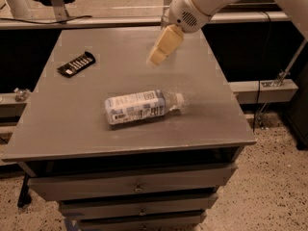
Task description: Move rxbar chocolate near blue plastic bottle
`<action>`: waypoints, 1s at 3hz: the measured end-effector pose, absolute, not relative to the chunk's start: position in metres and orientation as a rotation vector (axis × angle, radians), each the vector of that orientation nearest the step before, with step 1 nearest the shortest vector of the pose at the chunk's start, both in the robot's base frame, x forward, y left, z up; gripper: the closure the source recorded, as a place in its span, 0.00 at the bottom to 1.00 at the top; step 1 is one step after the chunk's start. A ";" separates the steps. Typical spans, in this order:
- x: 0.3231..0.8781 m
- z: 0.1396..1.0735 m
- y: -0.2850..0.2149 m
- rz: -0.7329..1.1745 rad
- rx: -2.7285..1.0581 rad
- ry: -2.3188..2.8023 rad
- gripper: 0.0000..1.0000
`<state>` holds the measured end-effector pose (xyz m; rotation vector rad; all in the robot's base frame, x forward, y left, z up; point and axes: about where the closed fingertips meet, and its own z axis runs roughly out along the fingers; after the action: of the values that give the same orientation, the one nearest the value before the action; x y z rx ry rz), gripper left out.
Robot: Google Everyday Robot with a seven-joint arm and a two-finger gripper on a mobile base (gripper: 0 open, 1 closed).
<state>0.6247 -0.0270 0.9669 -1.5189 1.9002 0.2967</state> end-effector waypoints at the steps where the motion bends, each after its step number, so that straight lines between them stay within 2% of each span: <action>1: 0.645 0.959 -0.003 0.384 -1.461 1.888 0.00; 3: 0.696 0.932 0.082 0.579 -1.320 1.826 0.00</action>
Offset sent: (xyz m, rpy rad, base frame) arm 0.0893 0.1089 -0.0377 0.3599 0.0995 -0.0598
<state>0.6956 0.0819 0.9315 -1.3196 1.8259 0.5790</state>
